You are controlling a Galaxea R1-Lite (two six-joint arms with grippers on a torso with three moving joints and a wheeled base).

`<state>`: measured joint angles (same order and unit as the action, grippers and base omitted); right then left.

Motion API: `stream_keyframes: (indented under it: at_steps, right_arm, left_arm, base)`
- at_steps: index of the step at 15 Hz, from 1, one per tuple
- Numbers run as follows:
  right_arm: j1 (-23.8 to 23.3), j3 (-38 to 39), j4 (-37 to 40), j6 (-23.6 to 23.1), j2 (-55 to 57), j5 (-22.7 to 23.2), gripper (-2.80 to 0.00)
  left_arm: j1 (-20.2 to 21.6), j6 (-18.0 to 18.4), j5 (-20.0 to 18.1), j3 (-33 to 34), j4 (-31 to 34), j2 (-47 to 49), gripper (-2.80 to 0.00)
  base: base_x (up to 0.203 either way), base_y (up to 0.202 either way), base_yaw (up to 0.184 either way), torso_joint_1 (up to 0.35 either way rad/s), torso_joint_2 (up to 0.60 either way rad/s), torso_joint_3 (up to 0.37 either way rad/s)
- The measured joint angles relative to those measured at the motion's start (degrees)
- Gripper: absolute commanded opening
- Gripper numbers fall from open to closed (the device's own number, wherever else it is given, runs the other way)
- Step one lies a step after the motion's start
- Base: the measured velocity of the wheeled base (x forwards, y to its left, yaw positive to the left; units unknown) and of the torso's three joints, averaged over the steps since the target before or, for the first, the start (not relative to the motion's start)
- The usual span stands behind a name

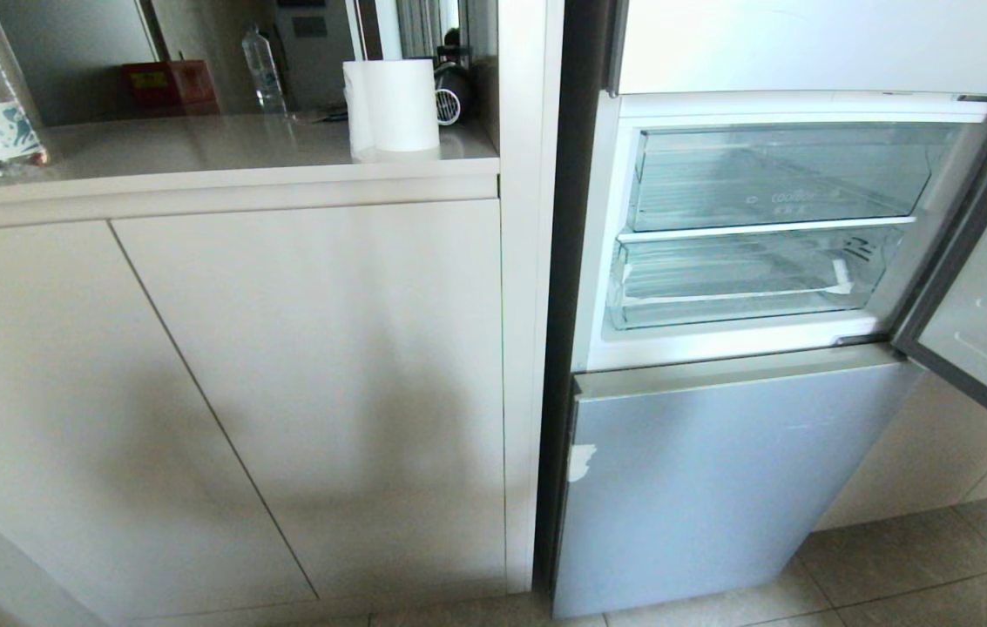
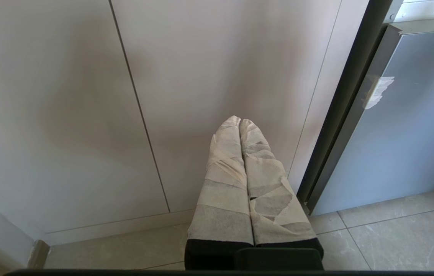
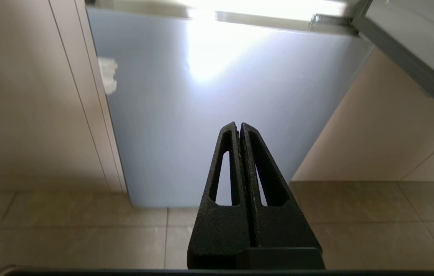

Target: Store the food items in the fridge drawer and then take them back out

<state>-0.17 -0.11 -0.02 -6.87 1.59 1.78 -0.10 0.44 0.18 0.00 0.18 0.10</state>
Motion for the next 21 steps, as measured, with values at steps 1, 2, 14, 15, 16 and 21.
stream_keyframes:
  at_steps: [1,2,14,15,16,21]
  right_arm:
    - [0.0,0.0,0.1,0.4,-0.6,0.0,-2.80]
    - [0.1,0.1,0.1,0.8,-1.0,-0.1,-2.80]
    - [0.1,0.1,0.0,5.2,-1.7,-1.1,-2.80]
    - [0.1,0.1,0.0,5.2,-1.7,-1.4,-2.80]
    - [0.1,0.1,0.0,5.2,-1.7,-1.5,-2.80]
    - [0.1,0.1,0.0,4.8,-1.5,-1.1,-2.80]
  left_arm:
    - [0.0,0.0,0.0,0.0,0.0,0.0,-2.80]
    - [0.0,0.0,0.0,0.0,0.0,0.0,-2.80]
    - [0.0,0.0,0.0,0.0,0.0,0.0,-2.80]
    - [0.0,0.0,0.0,0.0,0.0,0.0,-2.80]
    - [0.0,0.0,0.0,0.0,0.0,0.0,-2.80]
    - [0.0,0.0,0.0,0.0,0.0,0.0,-2.80]
  base:
    - [0.000,0.000,0.000,0.000,0.00,0.000]
    - [0.000,0.000,0.000,0.000,0.00,0.000]
    - [-0.002,0.005,-0.139,0.001,0.00,0.002]
    - [0.002,0.007,-0.174,0.001,0.00,0.001]
    - [0.002,0.011,-0.174,0.000,0.00,0.002]
    - [0.002,0.005,-0.097,0.003,0.00,0.003]
